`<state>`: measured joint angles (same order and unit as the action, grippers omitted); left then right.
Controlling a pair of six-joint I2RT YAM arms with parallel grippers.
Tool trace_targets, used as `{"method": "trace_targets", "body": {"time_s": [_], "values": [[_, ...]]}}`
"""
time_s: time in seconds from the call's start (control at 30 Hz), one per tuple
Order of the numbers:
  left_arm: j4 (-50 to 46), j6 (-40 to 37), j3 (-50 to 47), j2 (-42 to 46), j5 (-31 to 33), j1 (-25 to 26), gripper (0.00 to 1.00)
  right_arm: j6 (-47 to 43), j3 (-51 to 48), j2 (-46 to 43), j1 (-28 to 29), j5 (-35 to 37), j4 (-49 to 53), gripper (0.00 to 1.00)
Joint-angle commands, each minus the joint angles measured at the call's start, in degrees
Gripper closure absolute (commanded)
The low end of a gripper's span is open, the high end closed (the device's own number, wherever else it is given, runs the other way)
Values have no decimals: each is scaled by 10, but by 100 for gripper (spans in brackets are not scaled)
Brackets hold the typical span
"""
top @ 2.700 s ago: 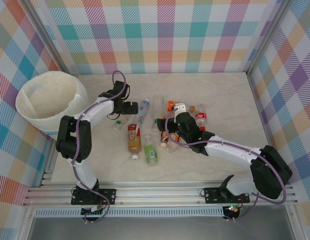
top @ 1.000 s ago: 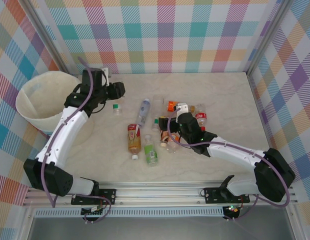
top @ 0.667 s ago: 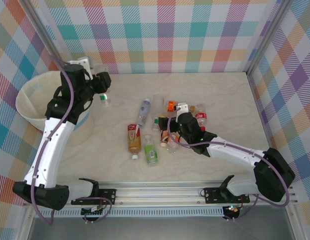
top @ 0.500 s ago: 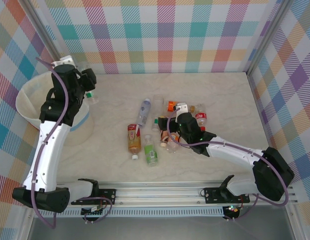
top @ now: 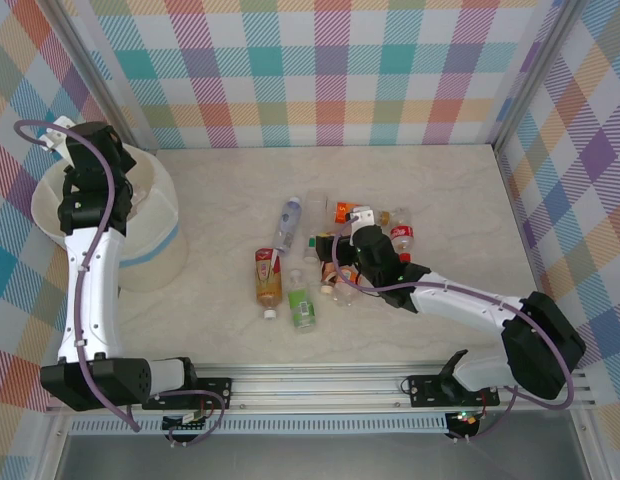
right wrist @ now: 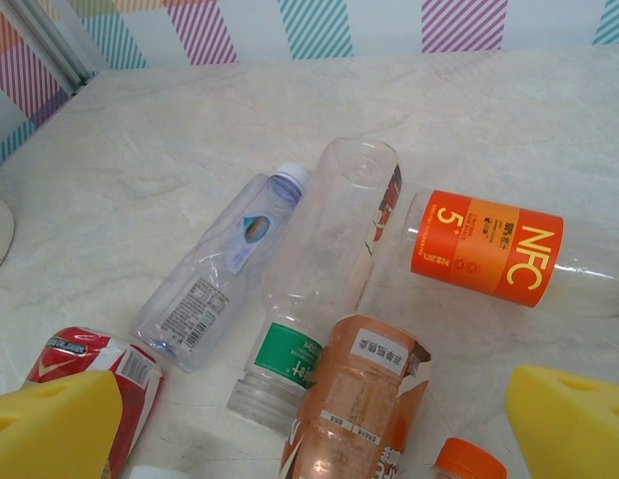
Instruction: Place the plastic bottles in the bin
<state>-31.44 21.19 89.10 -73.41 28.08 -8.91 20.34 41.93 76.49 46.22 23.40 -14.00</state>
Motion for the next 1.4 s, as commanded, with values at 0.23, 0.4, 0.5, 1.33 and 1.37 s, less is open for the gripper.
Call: {"method": "trace_targets", "body": {"time_s": [0.23, 0.4, 0.5, 1.33, 1.37], "values": [[-36, 41, 7, -47, -81, -29, 63, 3, 17, 11, 3, -4, -7, 2], [-20, 46, -2, -45, -193, -27, 14, 2, 23, 19, 3, -5, -8, 2], [-14, 51, -5, -40, -228, -18, 3, 3, 27, 24, 3, -10, -7, 2], [59, 104, -159, 99, -368, 144, 0, 46, -5, 2, 20, -81, 119, 1], [52, 103, -164, 100, -361, 161, 0, 48, -6, 2, 20, -76, 114, 1]]}}
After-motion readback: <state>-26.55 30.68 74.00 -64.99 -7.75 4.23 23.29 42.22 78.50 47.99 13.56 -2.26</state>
